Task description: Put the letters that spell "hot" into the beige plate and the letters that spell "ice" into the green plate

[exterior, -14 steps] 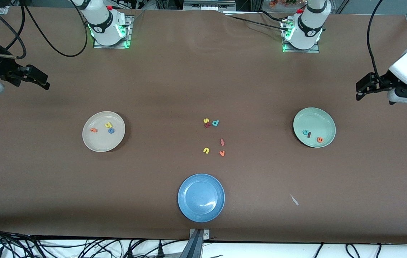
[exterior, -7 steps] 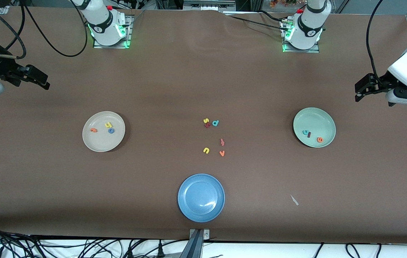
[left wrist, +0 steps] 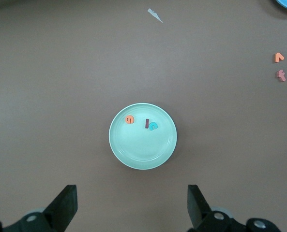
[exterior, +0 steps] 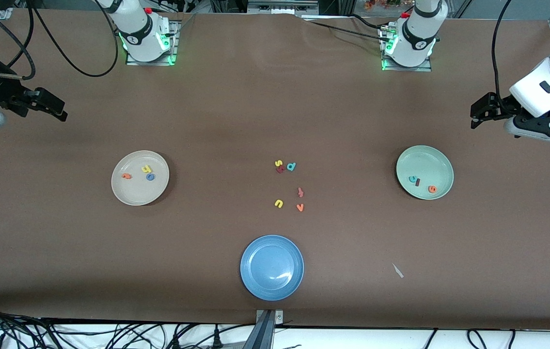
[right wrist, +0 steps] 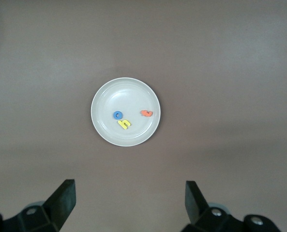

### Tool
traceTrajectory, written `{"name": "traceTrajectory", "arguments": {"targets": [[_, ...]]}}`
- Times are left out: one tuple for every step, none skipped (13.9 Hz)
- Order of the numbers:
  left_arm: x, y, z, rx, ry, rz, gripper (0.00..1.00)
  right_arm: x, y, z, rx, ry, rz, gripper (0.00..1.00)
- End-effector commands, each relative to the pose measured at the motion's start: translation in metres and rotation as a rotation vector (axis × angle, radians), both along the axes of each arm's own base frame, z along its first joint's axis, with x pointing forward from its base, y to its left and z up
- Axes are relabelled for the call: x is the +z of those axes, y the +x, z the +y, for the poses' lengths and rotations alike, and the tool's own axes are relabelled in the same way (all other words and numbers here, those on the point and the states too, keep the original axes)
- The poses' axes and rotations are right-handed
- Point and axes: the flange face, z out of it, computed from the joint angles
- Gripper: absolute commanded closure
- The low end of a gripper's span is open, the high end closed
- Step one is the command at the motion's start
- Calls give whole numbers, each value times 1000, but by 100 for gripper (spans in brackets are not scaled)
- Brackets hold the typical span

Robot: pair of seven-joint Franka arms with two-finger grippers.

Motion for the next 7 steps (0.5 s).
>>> {"name": "traceTrajectory", "arguments": {"targets": [[6, 1, 0, -20, -22, 9, 0, 4, -1, -7, 72, -6, 0, 0], [6, 1, 1, -19, -22, 9, 0, 3, 0, -10, 112, -4, 1, 0], [6, 1, 2, -19, -19, 9, 0, 3, 0, -11, 109, -4, 3, 0], [7, 1, 2, -18, -19, 7, 0, 2, 0, -11, 108, -4, 4, 0], [10, 3, 1, -19, -20, 0, 0, 2, 0, -11, 108, -4, 5, 0], [13, 4, 0, -21, -20, -6, 0, 2, 0, -11, 108, -4, 5, 0], [13, 4, 0, -21, -20, -6, 0, 2, 0, -11, 108, -4, 5, 0]]}}
